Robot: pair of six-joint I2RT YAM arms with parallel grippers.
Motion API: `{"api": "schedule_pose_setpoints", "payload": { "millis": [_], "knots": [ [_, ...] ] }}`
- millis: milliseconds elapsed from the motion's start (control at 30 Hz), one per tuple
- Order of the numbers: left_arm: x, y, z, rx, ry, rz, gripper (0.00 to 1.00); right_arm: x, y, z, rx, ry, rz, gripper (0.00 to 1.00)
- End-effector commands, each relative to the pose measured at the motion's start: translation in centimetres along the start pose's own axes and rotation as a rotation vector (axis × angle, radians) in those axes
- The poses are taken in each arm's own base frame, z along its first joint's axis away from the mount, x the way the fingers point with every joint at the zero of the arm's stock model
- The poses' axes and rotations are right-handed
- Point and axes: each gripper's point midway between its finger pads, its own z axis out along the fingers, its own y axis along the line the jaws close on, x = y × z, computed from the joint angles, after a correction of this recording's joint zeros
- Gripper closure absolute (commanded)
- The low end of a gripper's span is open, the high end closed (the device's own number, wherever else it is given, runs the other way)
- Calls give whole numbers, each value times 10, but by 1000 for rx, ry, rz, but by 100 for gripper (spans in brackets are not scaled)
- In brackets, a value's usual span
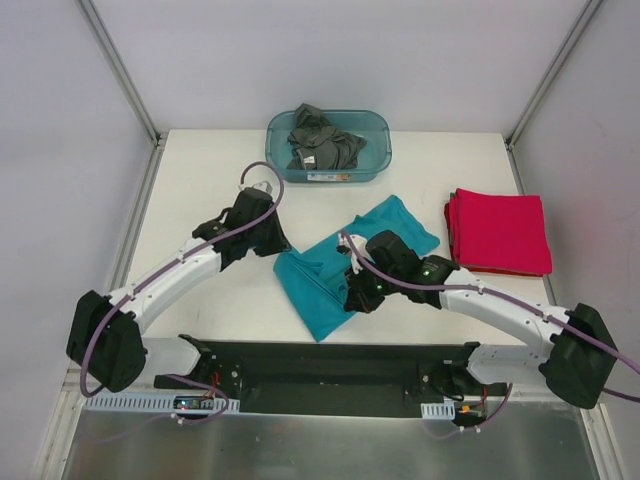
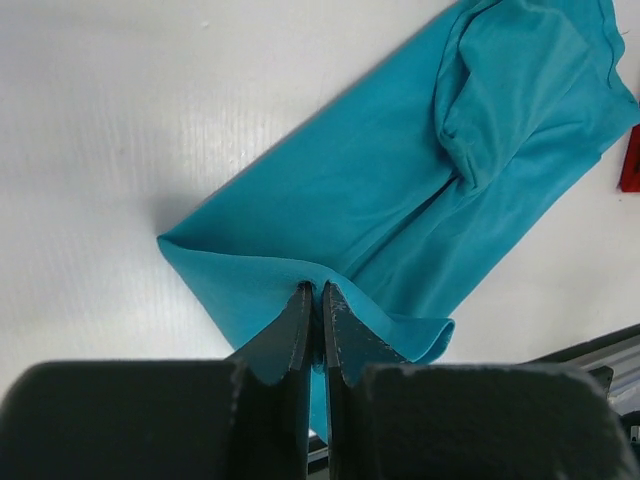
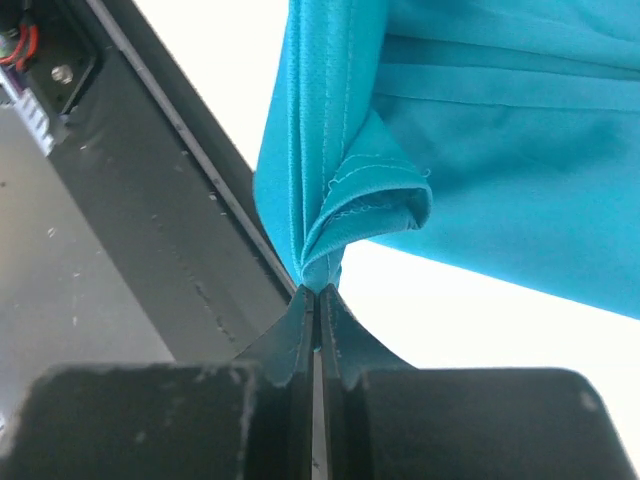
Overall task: Fold and stack the t-shirts
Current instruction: Fold the folded rectangular tshirt in 1/3 of the way
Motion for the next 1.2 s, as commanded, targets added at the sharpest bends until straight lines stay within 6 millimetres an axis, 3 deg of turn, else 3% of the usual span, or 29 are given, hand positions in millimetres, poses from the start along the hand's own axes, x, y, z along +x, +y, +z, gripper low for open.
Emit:
{"api": "schedule_pose_setpoints", "payload": {
  "millis": [0,267,533,1067,1167],
  "knots": [
    [-27,-34,9,74,-29,65,100,-1,-32,-15,96,-27,23,100],
    [-41,-53,37,81,14,109,100,-4,-79,-29,206,-50,93,100],
    [-46,-63,71,82,68,146,100,2,-113,-22,261,14,171,100],
    [-48,-57,134,15,128,173,100,13,-158,-10,370,70,284,98],
    [-45,-56,142,17,155,178,84,16,-169,-9,413,80,300,92]
  ]
}}
